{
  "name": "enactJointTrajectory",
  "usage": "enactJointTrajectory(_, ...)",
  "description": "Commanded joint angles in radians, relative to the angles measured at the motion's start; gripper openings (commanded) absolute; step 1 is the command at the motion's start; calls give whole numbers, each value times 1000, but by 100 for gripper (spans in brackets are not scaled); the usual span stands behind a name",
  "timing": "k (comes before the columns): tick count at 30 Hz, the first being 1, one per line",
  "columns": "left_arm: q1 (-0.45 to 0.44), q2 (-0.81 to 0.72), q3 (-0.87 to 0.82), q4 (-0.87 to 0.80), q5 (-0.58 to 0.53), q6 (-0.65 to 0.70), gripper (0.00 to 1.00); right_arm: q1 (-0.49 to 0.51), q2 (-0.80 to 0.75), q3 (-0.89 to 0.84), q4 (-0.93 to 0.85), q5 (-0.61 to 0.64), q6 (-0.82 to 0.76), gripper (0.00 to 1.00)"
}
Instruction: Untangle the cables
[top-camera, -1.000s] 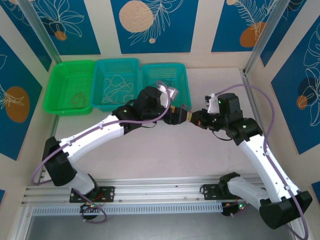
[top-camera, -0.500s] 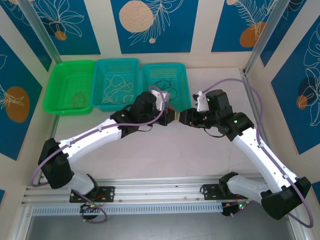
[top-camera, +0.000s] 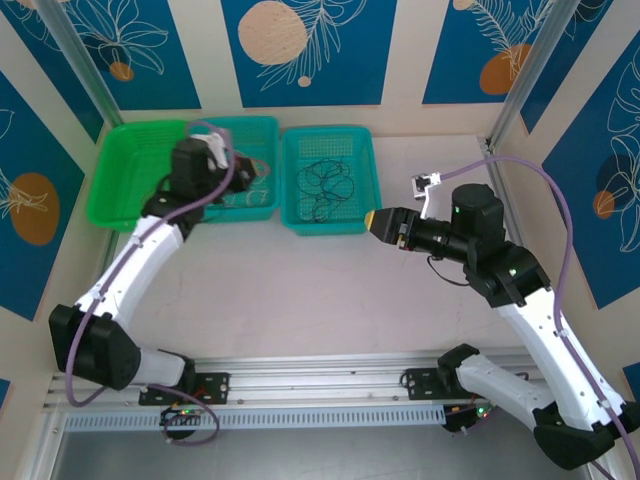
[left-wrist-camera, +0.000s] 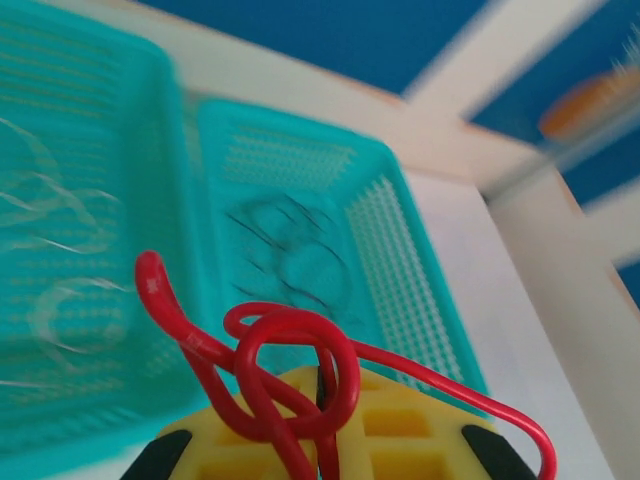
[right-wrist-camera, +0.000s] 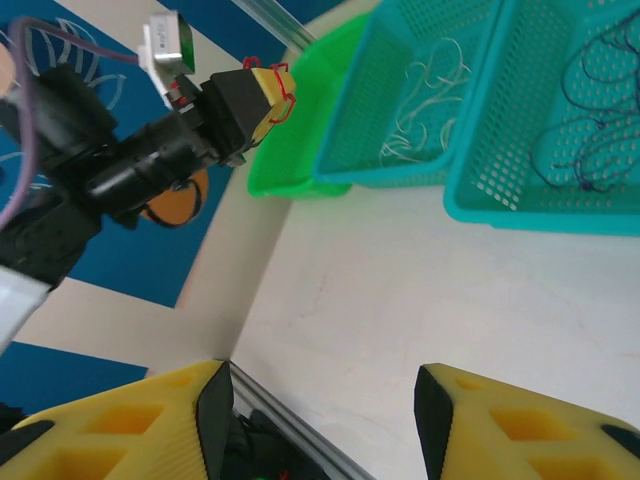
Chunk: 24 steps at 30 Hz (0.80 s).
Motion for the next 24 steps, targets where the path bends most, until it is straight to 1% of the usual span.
enactJointTrajectory(1, 153, 76, 71, -14, 43, 13, 0, 5, -16, -9, 57, 11, 38, 53)
enactJointTrajectory(3, 240, 142, 105, -8, 34, -17, 0, 5, -10, -21, 69, 8, 48, 53)
enactJointTrajectory(8, 390, 301, 188, -29, -42, -33, 0, 7, 4, -7, 60, -7, 52, 53)
enactJointTrajectory(10, 441, 368, 233, -48, -17, -50, 1, 8, 4, -7, 60, -9, 58, 53)
enactJointTrajectory(12, 482, 411, 262, -51, 6, -67, 28, 13, 7, -8, 56, -14, 63, 53)
enactJointTrajectory(13, 495, 420, 266, -48, 1, -71, 42, 15, 10, -8, 54, -14, 66, 53)
enactJointTrajectory(14, 507, 421, 267, -41, -2, -69, 50, 19, 12, -8, 51, -12, 67, 53)
enactJointTrajectory(15, 512, 418, 269, -39, -3, -66, 56, 22, 14, -7, 47, -9, 71, 53)
enactJointTrajectory(17, 518, 403, 269, -44, 16, -61, 63, 33, 18, -8, 43, 5, 71, 53)
enactJointTrajectory(18, 515, 390, 263, -44, 29, -59, 64, 39, 22, -11, 46, 11, 71, 53)
enactJointTrajectory(21, 504, 322, 201, -12, 98, -80, 65, 65, 46, -5, 59, 19, 63, 54)
enactJointTrajectory(24, 463, 218, 109, 24, 163, -83, 65, 100, 87, 11, 71, 28, 47, 54)
